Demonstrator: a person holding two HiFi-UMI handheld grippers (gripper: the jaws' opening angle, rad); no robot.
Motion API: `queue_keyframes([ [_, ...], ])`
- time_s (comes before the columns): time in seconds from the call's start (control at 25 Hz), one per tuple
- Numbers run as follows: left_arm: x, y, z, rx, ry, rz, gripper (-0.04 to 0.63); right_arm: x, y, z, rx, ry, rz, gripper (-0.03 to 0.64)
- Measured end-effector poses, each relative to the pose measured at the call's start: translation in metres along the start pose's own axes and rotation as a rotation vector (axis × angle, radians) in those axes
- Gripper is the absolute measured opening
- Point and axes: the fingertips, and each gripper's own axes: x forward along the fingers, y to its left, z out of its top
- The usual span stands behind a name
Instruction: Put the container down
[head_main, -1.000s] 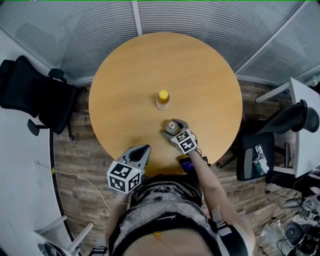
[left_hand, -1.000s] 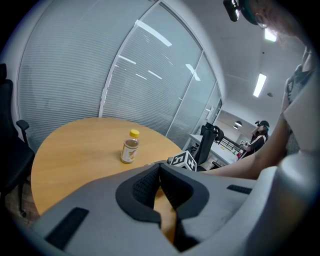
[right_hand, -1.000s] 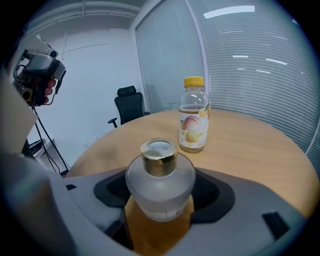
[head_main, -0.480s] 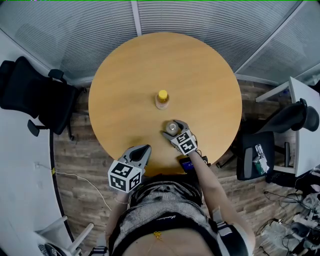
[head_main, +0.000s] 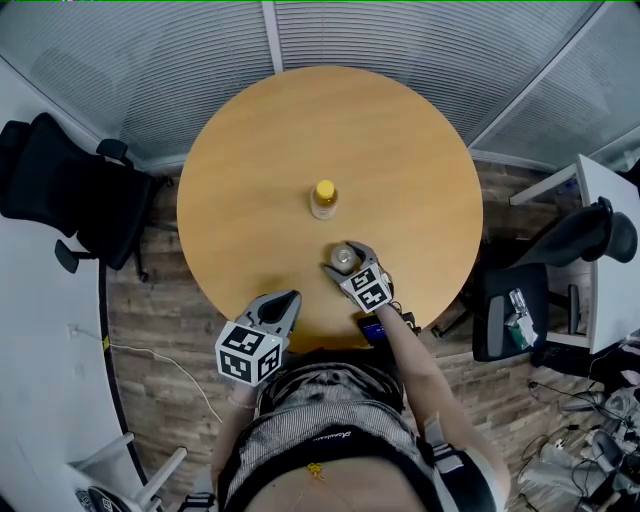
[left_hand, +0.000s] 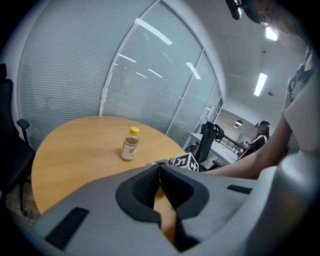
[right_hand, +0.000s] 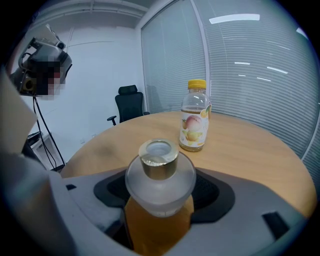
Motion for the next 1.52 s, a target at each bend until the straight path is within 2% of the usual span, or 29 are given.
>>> queue_keyframes([
  [0.36, 0.001, -0.002, -0.005, -0.004, 0.001, -0.001, 0.021, 0.004, -0.002, -0.006, -0.019, 0.001, -0.018, 0.348],
  [1.04, -0.009, -0.001, -0.008, -0.003, -0.006, 0.005, 0.021, -0.003, 0.000, -0.001, 0.060, -0.003, -0.012, 0.348],
  [1.52, -0.007, -0.014, -0.017, 0.021, 0.022, -0.048, 0.021, -0.019, -0.001, -0.015, 0.096, 0.007, -0.032, 0.348],
])
